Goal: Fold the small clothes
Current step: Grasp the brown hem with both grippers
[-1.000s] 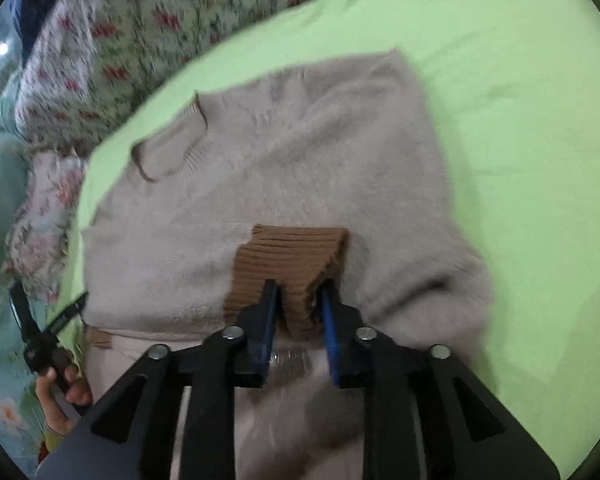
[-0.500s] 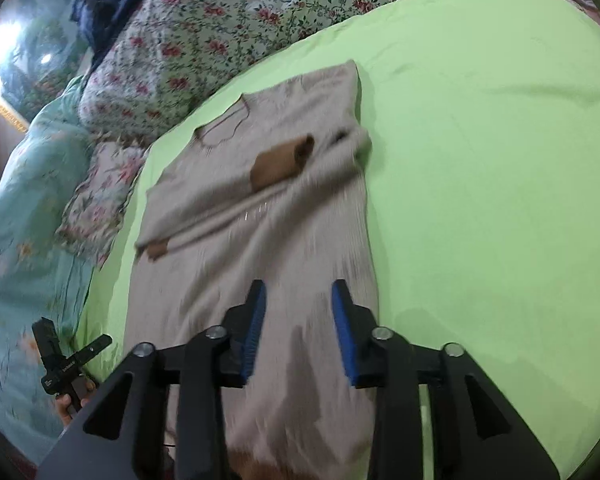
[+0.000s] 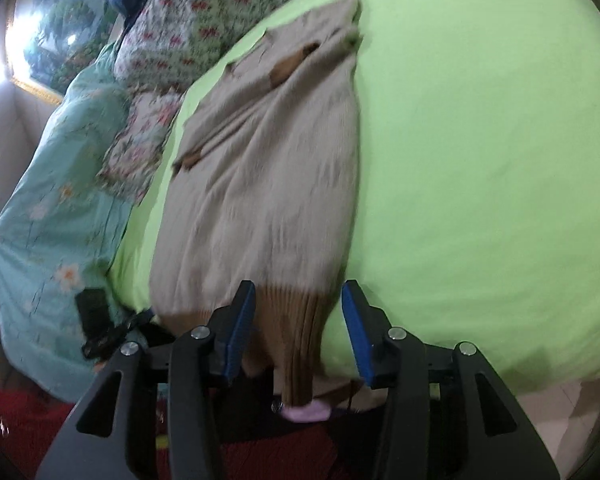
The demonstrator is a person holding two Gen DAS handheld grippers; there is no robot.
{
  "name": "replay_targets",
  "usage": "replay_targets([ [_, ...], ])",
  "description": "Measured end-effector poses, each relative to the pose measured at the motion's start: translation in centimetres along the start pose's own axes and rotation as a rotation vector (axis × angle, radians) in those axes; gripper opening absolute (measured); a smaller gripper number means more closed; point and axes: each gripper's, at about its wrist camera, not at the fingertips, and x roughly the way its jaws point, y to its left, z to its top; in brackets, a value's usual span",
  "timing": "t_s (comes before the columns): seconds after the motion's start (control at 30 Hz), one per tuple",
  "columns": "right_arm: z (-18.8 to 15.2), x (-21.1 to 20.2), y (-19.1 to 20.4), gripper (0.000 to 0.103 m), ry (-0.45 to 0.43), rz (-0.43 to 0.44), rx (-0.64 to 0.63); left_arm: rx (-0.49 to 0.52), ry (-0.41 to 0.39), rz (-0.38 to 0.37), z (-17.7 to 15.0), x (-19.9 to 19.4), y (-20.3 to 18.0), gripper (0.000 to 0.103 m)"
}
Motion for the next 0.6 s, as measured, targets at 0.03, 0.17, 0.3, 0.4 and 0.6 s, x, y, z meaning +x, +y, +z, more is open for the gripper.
replay_targets([
  [0.03, -0.3, 0.3, 0.2, 0.046, 0.009, 0.020, -0.010, 0.002, 0.006, -0.013, -0.1, 0.1, 0.1, 0.088],
  [0.17, -0.4, 2.0, 0.2, 0.046, 0.010, 0.088, -0.012, 0.024, 0.039, -0.053, -0.1, 0.8, 0.3, 0.076],
  [0.3, -0.1, 3.0, 0.3, 0.020, -0.013, 0.105, -0.011, 0.025, 0.037, -0.029, -0.2, 0.4, 1.2, 0.044],
  [0.4, -0.6, 2.3, 0.3, 0.009, -0.017, 0.092, -0.029, 0.008, 0.036, -0.001, -0.2, -0.4, 2.2, 0.007],
  [0.6, -2.9, -5.3, 0.8, 0.008, -0.132, 0.176, -0.091, 0.037, -0.062, -0.030, -0.5, -3.9, 1.5, 0.006],
])
